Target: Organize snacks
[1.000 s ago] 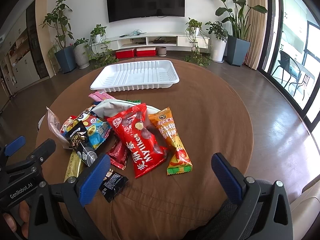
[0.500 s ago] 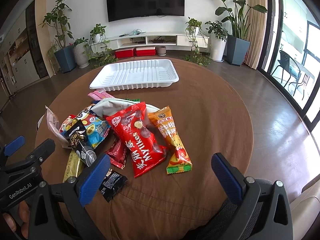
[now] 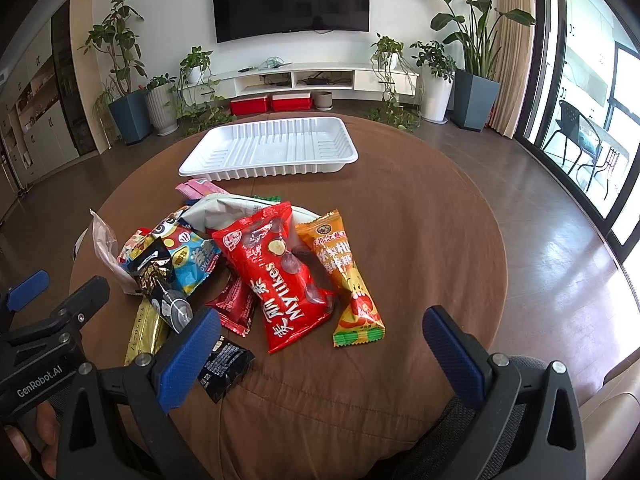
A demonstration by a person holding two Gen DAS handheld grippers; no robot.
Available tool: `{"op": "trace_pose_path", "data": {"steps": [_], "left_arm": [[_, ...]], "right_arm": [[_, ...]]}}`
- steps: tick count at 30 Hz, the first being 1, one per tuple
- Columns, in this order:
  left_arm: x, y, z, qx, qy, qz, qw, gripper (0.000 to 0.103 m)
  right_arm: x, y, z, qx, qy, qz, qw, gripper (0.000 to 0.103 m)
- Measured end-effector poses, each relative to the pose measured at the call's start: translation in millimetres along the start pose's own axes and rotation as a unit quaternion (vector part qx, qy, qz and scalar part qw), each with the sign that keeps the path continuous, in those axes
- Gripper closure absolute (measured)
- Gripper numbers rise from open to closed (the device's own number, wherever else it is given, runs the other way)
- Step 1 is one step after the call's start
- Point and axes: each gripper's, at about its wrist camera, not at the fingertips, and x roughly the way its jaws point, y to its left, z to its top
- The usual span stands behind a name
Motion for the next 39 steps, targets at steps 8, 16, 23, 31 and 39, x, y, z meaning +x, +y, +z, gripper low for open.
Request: {"op": "trace_pose_path", "data": {"steps": [8,16,23,31,39], "left_arm": [[0,0,0,0.000,0.000,0.000,1.0000,0.000],[0,0,0,0.000,0.001,0.000,1.0000,0.000],[0,-1,0,0.001,0.001,0.000,1.0000,0.000],[0,-1,0,0.000,0.001,0.000,1.0000,0.000],[-1,1,-3,0.000,-0.007,-0.019,0.9998,0.000]], "right_arm": [[-1,0,1,0.000,0.001,0.000,1.000,0.000],[-1,0,1,0.000,0.001,-0.001,1.000,0.000],[5,1,-6,0.000,0.002,0.000,1.000,0.000],[5,1,-6,-0.001,0.002,0.000,1.000,0.000],[13,-2,-11,0.002,0.003,-0.001,1.000,0.000]]}}
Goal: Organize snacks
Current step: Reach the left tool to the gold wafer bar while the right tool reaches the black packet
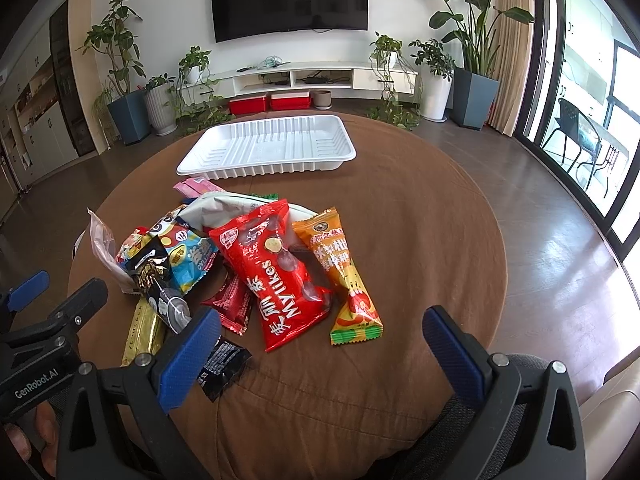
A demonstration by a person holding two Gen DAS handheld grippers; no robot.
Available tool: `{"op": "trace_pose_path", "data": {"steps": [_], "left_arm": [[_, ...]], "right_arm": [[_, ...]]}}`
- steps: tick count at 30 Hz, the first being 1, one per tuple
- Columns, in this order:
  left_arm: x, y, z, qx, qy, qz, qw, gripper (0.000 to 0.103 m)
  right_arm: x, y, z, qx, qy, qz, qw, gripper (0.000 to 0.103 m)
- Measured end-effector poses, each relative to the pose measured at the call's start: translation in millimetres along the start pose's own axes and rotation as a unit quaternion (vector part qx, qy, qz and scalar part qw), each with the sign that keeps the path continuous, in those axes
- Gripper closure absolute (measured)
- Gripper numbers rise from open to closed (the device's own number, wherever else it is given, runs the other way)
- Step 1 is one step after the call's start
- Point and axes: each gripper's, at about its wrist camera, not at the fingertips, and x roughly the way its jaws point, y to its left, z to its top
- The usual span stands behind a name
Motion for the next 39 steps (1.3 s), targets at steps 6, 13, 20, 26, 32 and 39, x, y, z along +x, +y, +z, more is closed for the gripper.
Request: {"op": "trace_pose_path", "data": {"steps": [6,13,20,26,32,39], "left_arm": [[4,4,-8,0.019,-0.001,-0.135,0.9906,0.000],[25,12,-35,-0.007,0.092,-0.087,0.9919,0.000],[34,16,-37,-0.028,0.114,-0.128,0.9849,0.000],[42,3,-34,-0.014,0.144,-0.148,0.9784,0.001],[45,-1,-29,0.004,0.141,-0.139,0.9802,0.027],[67,-10,-22,0.039,0.165,-0.088,0.9816,0.041]], "right_arm": [[-3,-8,-6,0.012,-0.015,0.018,1.000,0.000],[-15,-14,-6,0.026,-0.050,0.060,0.997,0.000],[-14,-13,2,-0.002,-0.014,0.086,0.996,0.003],[-11,-12,1,-0.011,-0.001,0.102,0.995,0.003],[-5,-15,1,-0.005,0.007,0.119,0.993,0.005],[2,-9,-1,-0.019,0.012,0.124,0.992,0.016]]}}
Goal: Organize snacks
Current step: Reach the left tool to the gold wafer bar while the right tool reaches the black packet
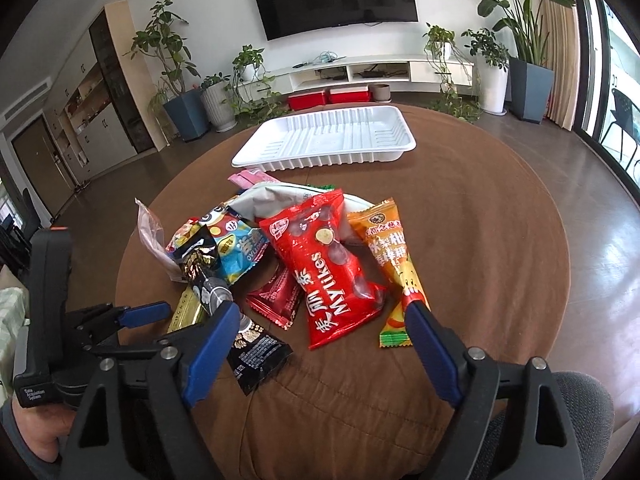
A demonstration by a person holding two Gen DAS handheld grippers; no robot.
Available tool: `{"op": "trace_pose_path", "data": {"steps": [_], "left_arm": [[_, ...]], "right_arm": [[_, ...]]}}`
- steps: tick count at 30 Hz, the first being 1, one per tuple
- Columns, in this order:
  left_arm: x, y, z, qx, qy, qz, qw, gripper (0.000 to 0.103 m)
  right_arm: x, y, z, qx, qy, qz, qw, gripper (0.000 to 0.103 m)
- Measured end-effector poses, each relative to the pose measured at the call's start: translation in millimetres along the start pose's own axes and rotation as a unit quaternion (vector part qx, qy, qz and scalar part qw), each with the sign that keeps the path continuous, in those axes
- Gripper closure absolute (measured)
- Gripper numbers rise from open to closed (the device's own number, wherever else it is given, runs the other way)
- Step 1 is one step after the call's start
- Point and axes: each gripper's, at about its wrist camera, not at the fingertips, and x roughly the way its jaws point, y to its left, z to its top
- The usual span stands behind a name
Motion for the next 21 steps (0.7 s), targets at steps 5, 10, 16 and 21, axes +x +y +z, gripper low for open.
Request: {"op": "trace_pose_path", "data": {"steps": [5,10,16,21], "left_arm": [[11,-5,12,0.023,-0.002,0.035,0.9991,0.064],[18,7,24,0.020,0.000,0.025,0.9995,0.074],[19,21,28,0.020,0.012,-0.011,0.9997,0.074],[18,38,27,0.020,0.014,-0.032,0.9992,0.074]], "right_arm": [[4,2,0,-0.005,0.004,0.006,1.000,0.017],[6,6,0,-0.015,0.006,0.015,1.000,0.017],[10,23,0,-0.047,0.016,0.036,0.998,0.025],[19,38,2,-0.070,0.031,0.062,0.995,0.026]]}}
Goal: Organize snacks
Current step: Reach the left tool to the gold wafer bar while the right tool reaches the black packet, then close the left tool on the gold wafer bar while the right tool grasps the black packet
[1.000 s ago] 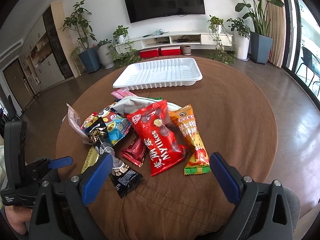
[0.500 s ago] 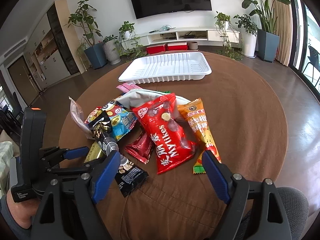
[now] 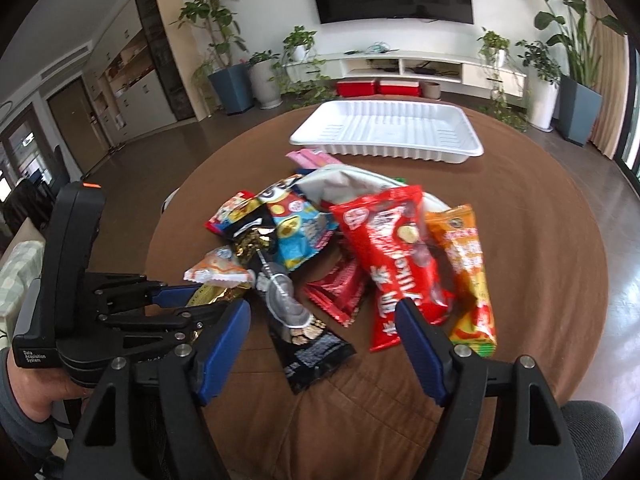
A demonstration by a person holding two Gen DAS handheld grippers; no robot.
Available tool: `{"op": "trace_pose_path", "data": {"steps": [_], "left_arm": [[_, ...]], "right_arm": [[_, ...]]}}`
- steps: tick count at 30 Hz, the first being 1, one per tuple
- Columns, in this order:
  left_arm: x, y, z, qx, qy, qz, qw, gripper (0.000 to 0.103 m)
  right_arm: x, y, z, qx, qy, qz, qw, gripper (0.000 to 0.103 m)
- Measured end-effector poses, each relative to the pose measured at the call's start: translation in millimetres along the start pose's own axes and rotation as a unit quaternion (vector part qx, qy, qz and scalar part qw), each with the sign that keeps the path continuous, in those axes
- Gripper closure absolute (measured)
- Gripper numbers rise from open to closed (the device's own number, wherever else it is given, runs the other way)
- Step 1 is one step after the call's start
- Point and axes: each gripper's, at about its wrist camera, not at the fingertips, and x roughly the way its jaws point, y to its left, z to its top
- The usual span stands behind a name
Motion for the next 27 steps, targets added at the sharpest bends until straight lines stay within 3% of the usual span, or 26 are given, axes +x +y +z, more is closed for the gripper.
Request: {"op": "trace_pose_path", "data": {"steps": [8,12,27], "left_arm": [[-1,6,-6,0.016,0.013,-0.021,0.9996,0.074],[-3,14,-9,0.011,0.019,-0.036,0.9991,0.074],[-32,9,-59,0.035,0.050,-0.092,0.9939,0.074]], "right_arm": [[21,12,4,-0.030,0.040,0.017,0.999,0.029],[28,18,4,-0.053,0.053,0.023,0.997,0.036],[65,44,13,-0.157,0.118,0.039,0.980,0.049]]}}
